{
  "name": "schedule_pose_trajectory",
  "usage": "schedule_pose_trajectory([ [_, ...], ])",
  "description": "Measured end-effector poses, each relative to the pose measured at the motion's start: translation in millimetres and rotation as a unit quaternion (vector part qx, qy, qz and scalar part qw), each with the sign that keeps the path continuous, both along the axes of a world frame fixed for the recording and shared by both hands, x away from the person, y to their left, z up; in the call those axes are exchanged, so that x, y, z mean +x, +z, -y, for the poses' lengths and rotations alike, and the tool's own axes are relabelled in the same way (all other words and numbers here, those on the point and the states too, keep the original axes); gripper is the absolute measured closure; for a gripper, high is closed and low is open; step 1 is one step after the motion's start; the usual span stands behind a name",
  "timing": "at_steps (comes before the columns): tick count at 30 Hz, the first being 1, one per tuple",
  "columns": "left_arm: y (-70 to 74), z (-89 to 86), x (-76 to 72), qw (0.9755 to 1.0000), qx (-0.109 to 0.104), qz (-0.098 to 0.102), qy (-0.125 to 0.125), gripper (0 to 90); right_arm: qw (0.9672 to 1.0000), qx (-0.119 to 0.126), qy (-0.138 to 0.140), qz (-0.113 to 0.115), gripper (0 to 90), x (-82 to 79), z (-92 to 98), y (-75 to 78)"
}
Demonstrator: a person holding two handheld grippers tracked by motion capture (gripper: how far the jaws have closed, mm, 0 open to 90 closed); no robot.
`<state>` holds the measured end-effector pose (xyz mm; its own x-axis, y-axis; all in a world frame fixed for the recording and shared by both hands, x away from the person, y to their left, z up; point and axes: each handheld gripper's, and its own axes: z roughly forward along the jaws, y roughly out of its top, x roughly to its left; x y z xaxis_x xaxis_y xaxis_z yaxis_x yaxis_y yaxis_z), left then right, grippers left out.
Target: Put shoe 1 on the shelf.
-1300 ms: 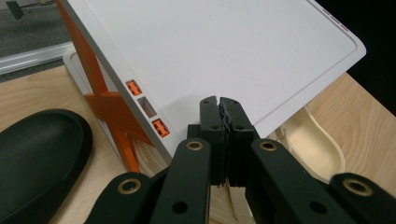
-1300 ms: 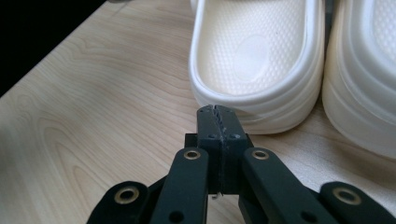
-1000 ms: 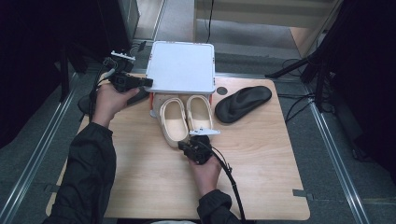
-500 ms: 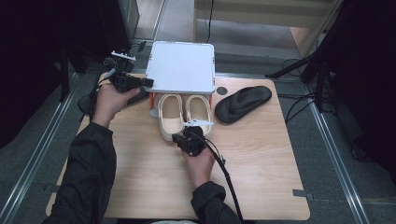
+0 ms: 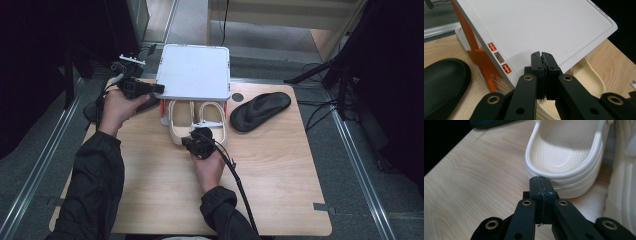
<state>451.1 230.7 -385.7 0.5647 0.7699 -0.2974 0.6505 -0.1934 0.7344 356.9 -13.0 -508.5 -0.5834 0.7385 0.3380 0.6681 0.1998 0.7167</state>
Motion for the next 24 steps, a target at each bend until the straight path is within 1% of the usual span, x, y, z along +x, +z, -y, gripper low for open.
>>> schedule_pose_trajectory([
  [2, 0.1, 0.0, 0.0, 1.0, 0.0, -0.001, -0.001, 89.2, 1.0, -0.001, -0.004, -0.001, 90.0, 0.9, -1.9, 1.2],
  [5, 0.0, 0.0, 0.0, 1.0, 0.0, 0.0, -0.001, 89.2, 0.9999, -0.013, -0.003, 0.002, 90.0, 6.2, -8.0, 2.6],
  [7, 0.1, -0.1, 0.0, 1.0, 0.001, 0.0, 0.0, 89.5, 0.9999, -0.013, -0.005, 0.001, 90.0, 7.4, -9.4, 2.5],
  [8, 0.0, -0.2, 0.2, 1.0, 0.0, -0.002, 0.001, 89.5, 0.9998, -0.017, -0.006, 0.0, 90.0, 8.8, -10.9, 2.4],
  [9, 0.1, -0.3, 0.2, 1.0, -0.001, -0.002, 0.002, 89.7, 0.9999, -0.014, -0.005, 0.001, 90.0, 10.8, -12.2, 2.4],
  [11, 0.0, -0.2, 0.1, 1.0, 0.0, -0.001, 0.001, 89.7, 0.9998, -0.018, -0.009, 0.001, 90.0, 14.5, -15.4, 3.0],
  [13, 0.2, 0.3, -0.2, 1.0, 0.002, -0.001, 0.001, 89.7, 0.9997, -0.023, -0.013, 0.0, 90.0, 21.4, -19.7, 3.3],
  [17, 0.1, 0.0, -0.1, 1.0, 0.001, -0.001, 0.001, 89.7, 0.9995, -0.022, -0.023, -0.003, 90.0, 31.1, -24.0, 4.1],
  [18, 0.1, 0.0, -0.1, 1.0, 0.001, -0.001, 0.001, 89.7, 0.9995, -0.022, -0.023, -0.003, 90.0, 31.1, -24.0, 4.1],
  [19, -0.1, -0.3, 0.0, 1.0, -0.001, -0.001, 0.001, 89.7, 0.9994, -0.021, -0.026, -0.002, 90.0, 35.9, -25.6, 4.1],
  [21, -0.2, -0.5, 0.1, 1.0, -0.002, -0.001, 0.001, 89.7, 0.9994, -0.021, -0.028, -0.003, 90.0, 37.4, -26.2, 4.4],
  [22, -0.2, -0.5, 0.1, 1.0, -0.001, -0.001, 0.001, 89.7, 0.9993, -0.021, -0.031, -0.002, 90.0, 42.1, -27.3, 4.6],
  [24, -0.1, -0.2, -0.1, 1.0, -0.001, 0.0, 0.001, 89.7, 0.9992, -0.015, -0.035, -0.007, 90.0, 45.9, -27.6, 4.4],
])
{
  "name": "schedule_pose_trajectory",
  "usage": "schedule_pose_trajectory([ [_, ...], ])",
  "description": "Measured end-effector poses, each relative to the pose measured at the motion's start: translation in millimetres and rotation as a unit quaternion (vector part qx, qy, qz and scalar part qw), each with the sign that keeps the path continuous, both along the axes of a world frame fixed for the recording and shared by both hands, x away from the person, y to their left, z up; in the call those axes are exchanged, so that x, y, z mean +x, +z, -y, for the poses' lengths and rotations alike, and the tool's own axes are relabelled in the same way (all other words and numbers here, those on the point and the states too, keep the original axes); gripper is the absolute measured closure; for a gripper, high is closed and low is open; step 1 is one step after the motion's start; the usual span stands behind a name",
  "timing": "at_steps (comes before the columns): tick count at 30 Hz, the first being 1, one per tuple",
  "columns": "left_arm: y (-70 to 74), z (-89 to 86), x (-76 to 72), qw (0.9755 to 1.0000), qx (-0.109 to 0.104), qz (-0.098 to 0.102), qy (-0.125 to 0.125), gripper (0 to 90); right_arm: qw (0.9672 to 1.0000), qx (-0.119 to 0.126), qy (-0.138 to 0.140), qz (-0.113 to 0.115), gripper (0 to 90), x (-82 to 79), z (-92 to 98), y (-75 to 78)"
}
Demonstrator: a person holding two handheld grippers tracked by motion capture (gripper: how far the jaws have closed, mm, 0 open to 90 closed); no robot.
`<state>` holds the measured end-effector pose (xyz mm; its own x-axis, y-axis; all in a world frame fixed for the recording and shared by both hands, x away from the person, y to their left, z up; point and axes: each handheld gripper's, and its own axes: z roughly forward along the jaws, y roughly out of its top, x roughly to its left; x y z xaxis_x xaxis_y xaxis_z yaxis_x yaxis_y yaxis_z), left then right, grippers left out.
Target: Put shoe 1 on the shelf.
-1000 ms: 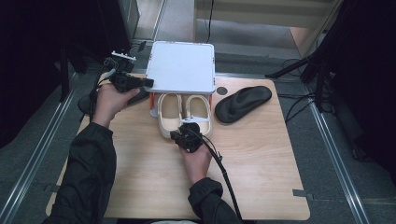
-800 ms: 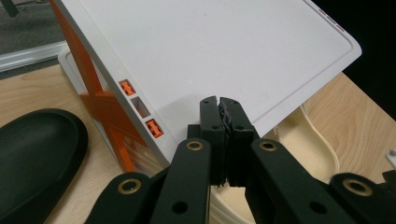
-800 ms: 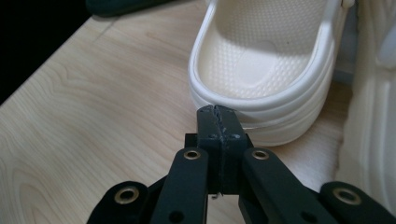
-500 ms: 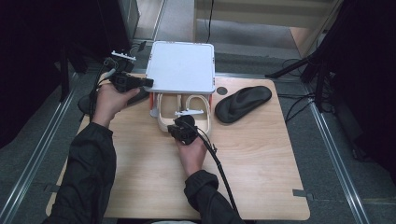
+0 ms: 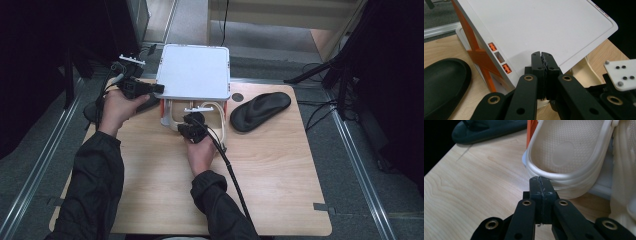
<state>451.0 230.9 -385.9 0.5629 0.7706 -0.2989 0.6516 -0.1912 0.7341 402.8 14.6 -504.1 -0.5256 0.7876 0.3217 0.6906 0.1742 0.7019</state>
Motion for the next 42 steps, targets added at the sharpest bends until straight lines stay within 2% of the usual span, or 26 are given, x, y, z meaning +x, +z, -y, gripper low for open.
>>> schedule_pose_trajectory([
  [10, -0.5, -0.4, 0.2, 0.9999, -0.007, -0.004, -0.006, 89.6, 0.9999, 0.006, -0.01, -0.006, 90.0, 17.4, -3.9, -2.4],
  [16, -0.4, -0.6, 0.2, 1.0, -0.006, -0.003, -0.006, 89.6, 0.9999, 0.012, 0.004, -0.002, 90.0, 9.0, 0.4, 1.2],
  [17, -0.2, -0.5, 0.0, 1.0, -0.005, -0.003, -0.005, 89.7, 0.9998, 0.016, 0.01, 0.001, 90.0, 1.3, 4.5, 3.8],
  [18, -0.2, -0.5, 0.0, 1.0, -0.005, -0.003, -0.005, 89.6, 0.9998, 0.016, 0.01, 0.001, 90.0, 1.3, 4.5, 3.8],
  [19, -0.2, -0.4, 0.0, 1.0, -0.005, -0.003, -0.005, 89.6, 0.9997, 0.012, 0.018, 0.01, 90.0, -10.2, 11.6, 6.6],
  [21, -0.1, -0.2, 0.0, 1.0, -0.004, -0.003, -0.005, 89.6, 0.9996, 0.016, 0.022, 0.009, 90.0, -13.8, 14.9, 7.1],
  [22, 0.1, 0.1, -0.1, 1.0, -0.003, -0.003, -0.004, 89.6, 0.9994, 0.016, 0.029, 0.014, 90.0, -24.9, 24.2, 8.9],
  [24, 0.2, 0.3, -0.3, 1.0, -0.003, -0.003, -0.004, 89.6, 0.9992, 0.019, 0.032, 0.013, 90.0, -28.5, 27.6, 9.7],
  [25, 0.6, 0.5, -0.7, 1.0, -0.001, -0.004, -0.004, 89.4, 0.999, 0.024, 0.035, 0.013, 90.0, -38.4, 37.5, 12.4],
  [29, 0.5, 0.6, -0.7, 1.0, -0.001, -0.004, -0.004, 89.3, 0.9988, 0.028, 0.037, 0.014, 90.0, -49.6, 51.6, 15.2],
  [31, 0.4, 0.4, -0.6, 1.0, -0.002, -0.004, -0.004, 89.4, 0.9989, 0.018, 0.039, 0.018, 90.0, -59.0, 64.1, 15.9],
  [35, 0.4, 0.0, -0.7, 1.0, -0.002, -0.004, -0.004, 89.4, 0.999, 0.017, 0.034, 0.021, 90.0, -69.2, 77.8, 14.1],
  [36, 0.3, 0.1, -0.5, 1.0, -0.003, -0.004, -0.005, 89.4, 0.9992, 0.02, 0.029, 0.02, 90.0, -75.8, 88.6, 9.7],
  [42, 0.3, 0.2, -0.7, 1.0, -0.001, -0.003, -0.006, 89.3, 0.9996, 0.017, 0.018, 0.009, 90.0, -83.0, 106.0, 2.0],
])
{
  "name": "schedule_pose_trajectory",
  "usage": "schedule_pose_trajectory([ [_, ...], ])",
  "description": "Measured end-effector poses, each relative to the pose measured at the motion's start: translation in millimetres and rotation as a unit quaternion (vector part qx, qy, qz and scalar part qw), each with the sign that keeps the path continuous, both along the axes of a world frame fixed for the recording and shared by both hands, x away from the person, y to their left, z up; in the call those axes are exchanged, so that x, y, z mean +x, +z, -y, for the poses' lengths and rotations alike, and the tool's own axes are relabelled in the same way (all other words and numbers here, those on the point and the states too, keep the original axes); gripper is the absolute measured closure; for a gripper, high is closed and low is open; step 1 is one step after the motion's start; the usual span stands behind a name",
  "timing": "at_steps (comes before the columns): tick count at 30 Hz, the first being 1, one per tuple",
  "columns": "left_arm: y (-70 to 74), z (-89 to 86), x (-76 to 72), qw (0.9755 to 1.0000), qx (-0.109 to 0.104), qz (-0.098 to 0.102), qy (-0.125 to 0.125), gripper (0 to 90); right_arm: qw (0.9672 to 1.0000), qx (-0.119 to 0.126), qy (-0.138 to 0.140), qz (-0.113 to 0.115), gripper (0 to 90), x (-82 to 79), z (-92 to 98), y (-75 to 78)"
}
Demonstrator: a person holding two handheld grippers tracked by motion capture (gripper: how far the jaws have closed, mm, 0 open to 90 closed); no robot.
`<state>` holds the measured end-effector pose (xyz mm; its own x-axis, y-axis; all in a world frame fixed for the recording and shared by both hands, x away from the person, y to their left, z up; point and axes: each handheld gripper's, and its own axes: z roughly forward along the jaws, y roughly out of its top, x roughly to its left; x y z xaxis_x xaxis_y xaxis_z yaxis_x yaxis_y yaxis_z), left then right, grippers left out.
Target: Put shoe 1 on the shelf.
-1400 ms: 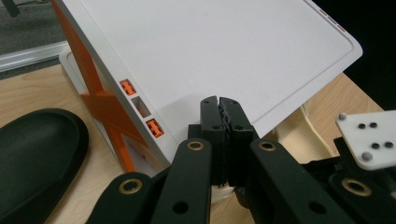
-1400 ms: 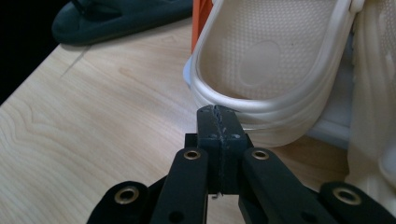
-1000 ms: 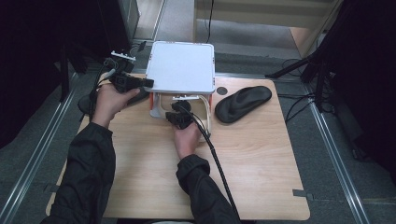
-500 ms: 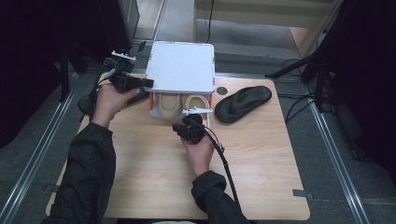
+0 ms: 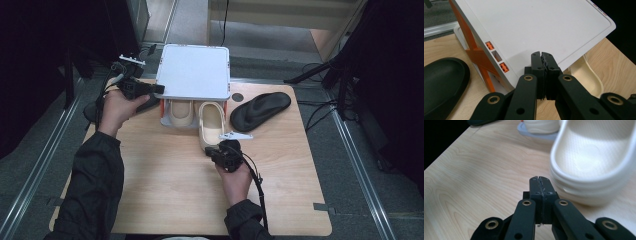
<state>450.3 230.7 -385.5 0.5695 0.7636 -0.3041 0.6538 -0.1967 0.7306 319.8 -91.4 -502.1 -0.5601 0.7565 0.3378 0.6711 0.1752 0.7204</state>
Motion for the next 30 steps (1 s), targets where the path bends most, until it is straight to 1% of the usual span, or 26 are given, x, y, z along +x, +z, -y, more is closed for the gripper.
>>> schedule_pose_trajectory([
  [1, 0.0, 0.1, 0.1, 1.0, -0.001, 0.0, 0.001, 89.3, 1.0, -0.001, -0.001, 0.001, 90.0, -1.0, 2.7, -1.3],
  [3, 0.0, 0.0, 0.1, 1.0, -0.001, 0.0, 0.001, 89.4, 0.9999, -0.004, -0.007, -0.006, 90.0, -3.4, 10.0, -4.4],
  [5, -0.1, -0.1, 0.0, 1.0, -0.002, 0.0, 0.001, 89.4, 0.9999, -0.004, -0.008, -0.008, 90.0, -3.4, 11.3, -5.0],
  [6, -0.2, -0.2, 0.0, 1.0, -0.002, 0.0, 0.001, 89.4, 0.9999, -0.01, -0.012, -0.005, 90.0, -2.5, 16.2, -7.3],
  [7, -0.2, -0.3, 0.0, 1.0, -0.002, 0.0, 0.0, 89.4, 0.9999, -0.01, -0.012, -0.005, 90.0, -2.5, 16.2, -7.3],
  [8, -0.2, -0.3, 0.1, 1.0, -0.002, 0.0, 0.001, 89.4, 0.9997, -0.012, -0.02, -0.011, 90.0, -1.1, 20.5, -9.3],
  [10, -0.2, -0.3, 0.1, 1.0, -0.003, -0.001, 0.001, 89.4, 0.9996, -0.012, -0.022, -0.01, 90.0, -0.3, 22.2, -10.2],
  [12, -0.2, -0.2, 0.1, 1.0, -0.002, -0.001, 0.001, 89.3, 0.9994, -0.014, -0.029, -0.015, 90.0, 3.7, 27.1, -12.5],
  [20, 0.0, 0.0, 0.0, 1.0, 0.0, 0.0, -0.001, 89.4, 0.9992, -0.015, -0.033, -0.015, 90.0, 14.0, 26.0, -13.1],
  [23, -0.3, -0.3, 0.2, 1.0, -0.003, -0.001, 0.0, 89.3, 0.9991, -0.022, -0.033, -0.018, 90.0, 20.8, 22.2, -12.2],
  [25, -0.3, -0.5, 0.1, 1.0, -0.002, 0.0, 0.0, 89.4, 0.9991, -0.023, -0.032, -0.019, 90.0, 22.2, 21.4, -11.9],
  [27, 0.1, -0.3, -0.1, 1.0, 0.001, 0.0, -0.001, 89.4, 0.9991, -0.018, -0.031, -0.021, 90.0, 27.0, 18.7, -11.6],
  [30, 0.2, 0.2, -0.3, 1.0, 0.003, 0.001, -0.001, 89.4, 0.999, -0.002, -0.031, -0.032, 90.0, 35.4, 15.7, -12.9],
])
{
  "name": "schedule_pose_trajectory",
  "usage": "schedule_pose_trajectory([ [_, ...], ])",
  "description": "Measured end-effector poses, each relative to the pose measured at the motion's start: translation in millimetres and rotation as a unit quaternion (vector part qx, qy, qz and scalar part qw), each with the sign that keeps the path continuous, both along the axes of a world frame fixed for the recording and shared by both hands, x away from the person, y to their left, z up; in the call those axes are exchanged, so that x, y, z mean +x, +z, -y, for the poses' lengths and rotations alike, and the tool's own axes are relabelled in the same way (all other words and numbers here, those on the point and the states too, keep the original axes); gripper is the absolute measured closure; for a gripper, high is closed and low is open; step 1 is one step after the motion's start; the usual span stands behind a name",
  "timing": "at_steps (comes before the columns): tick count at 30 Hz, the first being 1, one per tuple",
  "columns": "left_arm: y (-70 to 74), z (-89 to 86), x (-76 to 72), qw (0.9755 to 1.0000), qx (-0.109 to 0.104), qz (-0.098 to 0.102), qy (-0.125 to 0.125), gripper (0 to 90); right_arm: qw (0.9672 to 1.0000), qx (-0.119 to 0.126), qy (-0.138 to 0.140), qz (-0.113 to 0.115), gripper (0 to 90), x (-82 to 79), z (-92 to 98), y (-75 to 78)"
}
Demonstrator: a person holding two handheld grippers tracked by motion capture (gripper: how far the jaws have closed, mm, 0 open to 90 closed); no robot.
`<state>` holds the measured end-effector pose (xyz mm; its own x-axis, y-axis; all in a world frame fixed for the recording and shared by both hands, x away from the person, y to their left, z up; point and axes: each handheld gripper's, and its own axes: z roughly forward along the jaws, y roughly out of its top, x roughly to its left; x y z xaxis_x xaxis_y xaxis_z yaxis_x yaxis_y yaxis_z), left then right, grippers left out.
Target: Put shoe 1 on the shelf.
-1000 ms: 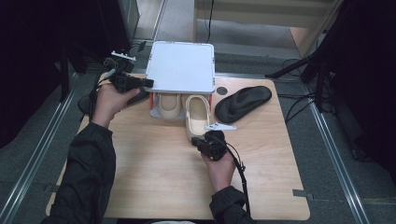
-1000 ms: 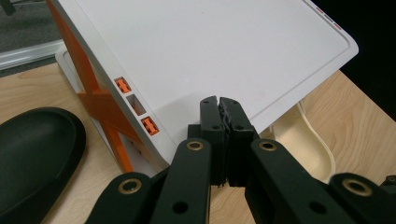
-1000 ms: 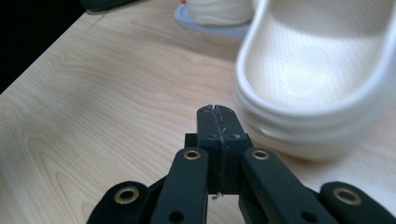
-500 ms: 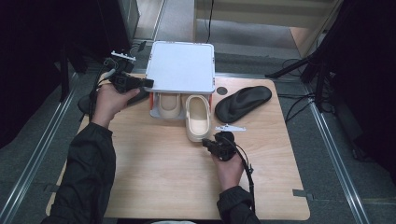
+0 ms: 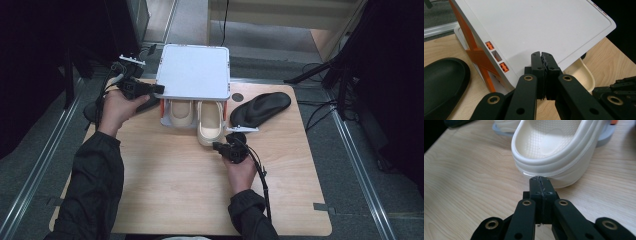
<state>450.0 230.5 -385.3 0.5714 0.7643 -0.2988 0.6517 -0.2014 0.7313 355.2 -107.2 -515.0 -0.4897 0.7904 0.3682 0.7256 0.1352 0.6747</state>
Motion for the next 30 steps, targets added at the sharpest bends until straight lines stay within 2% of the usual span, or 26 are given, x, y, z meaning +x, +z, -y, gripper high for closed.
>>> schedule_pose_trajectory([
  [11, -0.1, -0.4, 0.3, 1.0, -0.001, 0.0, -0.001, 89.4, 0.9997, -0.016, -0.01, 0.014, 90.0, 30.0, -14.6, 5.3],
  [17, -0.1, -0.3, 0.2, 1.0, -0.001, 0.0, -0.001, 89.3, 0.9994, -0.026, -0.013, 0.019, 90.0, 39.9, -21.4, 3.9],
  [23, 0.1, 0.3, -0.1, 1.0, 0.001, 0.001, 0.0, 89.3, 0.9995, -0.023, -0.021, 0.01, 90.0, 51.6, -26.1, 4.5],
  [26, -0.1, -0.2, 0.1, 1.0, -0.001, 0.0, -0.001, 89.1, 0.9993, -0.024, -0.024, 0.013, 90.0, 56.0, -26.1, 3.2],
  [28, 0.0, -0.5, 0.3, 1.0, -0.003, 0.0, -0.002, 88.3, 0.9996, -0.013, -0.026, 0.007, 90.0, 58.7, -24.8, 2.1],
  [30, 1.0, -0.3, -0.1, 0.9999, 0.005, 0.006, -0.007, 87.6, 0.9996, -0.013, -0.026, 0.008, 90.0, 58.5, -24.8, 1.8],
])
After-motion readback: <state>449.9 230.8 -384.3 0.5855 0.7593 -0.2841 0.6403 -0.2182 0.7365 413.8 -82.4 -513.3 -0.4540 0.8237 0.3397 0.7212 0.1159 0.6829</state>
